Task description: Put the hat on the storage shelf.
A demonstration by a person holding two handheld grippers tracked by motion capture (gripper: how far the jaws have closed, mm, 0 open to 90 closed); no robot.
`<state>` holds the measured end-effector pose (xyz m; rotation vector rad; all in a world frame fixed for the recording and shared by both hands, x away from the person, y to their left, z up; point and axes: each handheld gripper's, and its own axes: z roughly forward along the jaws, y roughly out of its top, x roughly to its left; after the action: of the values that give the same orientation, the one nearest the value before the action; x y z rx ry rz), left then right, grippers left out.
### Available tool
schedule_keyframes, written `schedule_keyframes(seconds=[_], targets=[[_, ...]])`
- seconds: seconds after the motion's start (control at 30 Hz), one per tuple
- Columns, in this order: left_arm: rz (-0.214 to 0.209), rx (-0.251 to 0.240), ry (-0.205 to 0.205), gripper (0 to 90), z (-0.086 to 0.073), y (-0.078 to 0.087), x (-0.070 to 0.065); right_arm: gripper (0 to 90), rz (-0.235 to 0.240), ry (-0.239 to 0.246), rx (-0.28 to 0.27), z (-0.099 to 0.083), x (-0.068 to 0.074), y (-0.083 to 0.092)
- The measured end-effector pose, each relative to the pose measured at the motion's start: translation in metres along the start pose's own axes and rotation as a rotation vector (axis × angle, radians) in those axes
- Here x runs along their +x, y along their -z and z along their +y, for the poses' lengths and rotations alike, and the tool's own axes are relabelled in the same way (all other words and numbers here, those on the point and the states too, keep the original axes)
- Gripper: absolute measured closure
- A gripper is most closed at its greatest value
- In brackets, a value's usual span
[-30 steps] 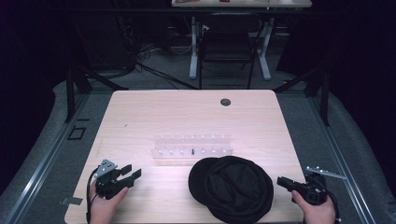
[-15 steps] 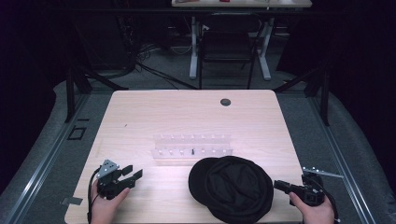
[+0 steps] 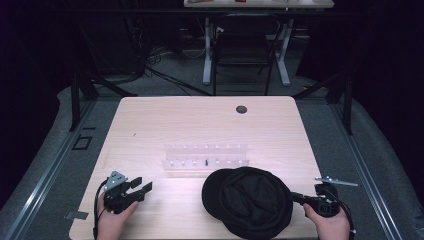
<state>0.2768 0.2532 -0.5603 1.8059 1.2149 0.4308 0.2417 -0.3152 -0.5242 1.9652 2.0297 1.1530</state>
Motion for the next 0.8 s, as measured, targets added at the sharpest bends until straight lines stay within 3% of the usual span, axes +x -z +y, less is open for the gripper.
schedule_keyframes(seconds=[0.1, 0.13, 0.2, 0.57, 0.77, 0.8], targets=[[0.002, -0.001, 0.000, 49.6, 0.000, 0.000, 0.000, 88.8, -0.009, 0.004, -0.013, 0.004, 0.000, -0.001], [0.004, -0.001, 0.000, 49.6, 0.000, 0.001, 0.000, 88.8, -0.034, 0.031, 0.009, 0.007, -0.001, 0.000], [0.007, 0.001, 0.001, 49.9, -0.001, 0.000, 0.000, 88.8, -0.014, 0.009, -0.011, 0.010, -0.001, -0.004], [0.012, 0.008, 0.001, 50.3, -0.002, -0.001, -0.001, 88.8, -0.027, 0.009, -0.003, 0.032, -0.011, -0.013], [0.012, 0.010, 0.000, 50.3, -0.002, -0.001, 0.000, 88.4, -0.074, 0.059, 0.079, 0.048, -0.006, -0.015], [0.012, 0.011, 0.000, 50.3, -0.002, -0.001, 0.000, 87.9, -0.088, 0.080, 0.118, 0.052, -0.005, -0.017]])
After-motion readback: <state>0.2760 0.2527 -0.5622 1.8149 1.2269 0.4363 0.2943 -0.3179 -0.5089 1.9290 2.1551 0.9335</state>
